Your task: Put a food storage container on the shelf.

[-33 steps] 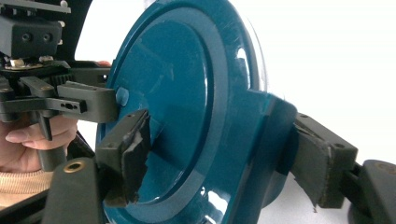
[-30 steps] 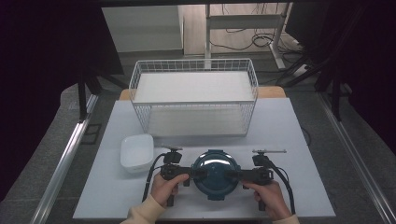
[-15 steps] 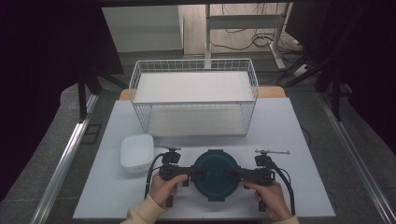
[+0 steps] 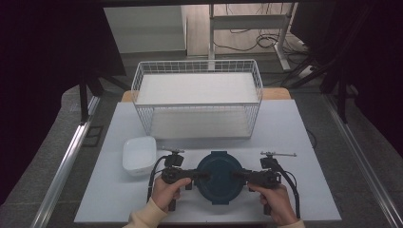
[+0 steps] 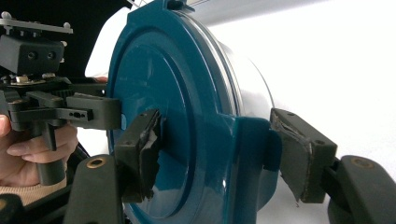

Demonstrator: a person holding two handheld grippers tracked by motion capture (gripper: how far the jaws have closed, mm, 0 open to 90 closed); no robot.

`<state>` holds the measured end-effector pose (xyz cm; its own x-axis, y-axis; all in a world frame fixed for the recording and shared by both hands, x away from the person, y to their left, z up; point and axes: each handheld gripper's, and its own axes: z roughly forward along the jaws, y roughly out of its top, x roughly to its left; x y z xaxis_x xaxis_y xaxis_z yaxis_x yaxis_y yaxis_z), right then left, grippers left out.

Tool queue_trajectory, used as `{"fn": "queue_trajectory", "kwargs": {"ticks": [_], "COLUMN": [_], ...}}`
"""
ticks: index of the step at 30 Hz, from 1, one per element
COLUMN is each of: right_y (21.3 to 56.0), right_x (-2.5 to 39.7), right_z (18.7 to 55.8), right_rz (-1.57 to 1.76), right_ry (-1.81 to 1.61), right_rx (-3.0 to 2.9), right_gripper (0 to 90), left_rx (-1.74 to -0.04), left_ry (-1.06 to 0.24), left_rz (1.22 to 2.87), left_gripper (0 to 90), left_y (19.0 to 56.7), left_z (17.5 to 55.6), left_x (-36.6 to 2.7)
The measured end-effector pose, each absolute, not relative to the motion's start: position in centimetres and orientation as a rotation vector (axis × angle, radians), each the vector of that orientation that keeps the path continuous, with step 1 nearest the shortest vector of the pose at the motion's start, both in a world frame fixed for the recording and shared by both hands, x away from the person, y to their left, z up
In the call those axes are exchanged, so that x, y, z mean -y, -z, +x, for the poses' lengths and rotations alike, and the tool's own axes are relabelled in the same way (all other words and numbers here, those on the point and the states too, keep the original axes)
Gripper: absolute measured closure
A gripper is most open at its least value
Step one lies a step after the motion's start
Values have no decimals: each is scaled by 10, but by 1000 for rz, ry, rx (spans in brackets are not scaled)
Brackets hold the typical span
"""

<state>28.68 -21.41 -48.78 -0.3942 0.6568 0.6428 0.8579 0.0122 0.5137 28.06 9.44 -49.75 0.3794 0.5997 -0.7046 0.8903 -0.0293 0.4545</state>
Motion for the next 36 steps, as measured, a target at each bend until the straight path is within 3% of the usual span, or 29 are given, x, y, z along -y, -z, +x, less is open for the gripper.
{"fn": "queue_trajectory", "kwargs": {"ticks": [23,36], "right_y": [471,440], "right_x": [209,191], "right_z": [287,302], "right_rz": [-1532,-1481], "right_ry": [1379,1426], "right_rx": [2095,2148], "right_gripper": [369,372], "left_rx": [-1299,-1285], "left_ry": [346,313], "left_rz": [1717,1686], "left_gripper": [370,371], "left_y": [476,449], "left_z": [280,287], "left_x": [-103,-121]}}
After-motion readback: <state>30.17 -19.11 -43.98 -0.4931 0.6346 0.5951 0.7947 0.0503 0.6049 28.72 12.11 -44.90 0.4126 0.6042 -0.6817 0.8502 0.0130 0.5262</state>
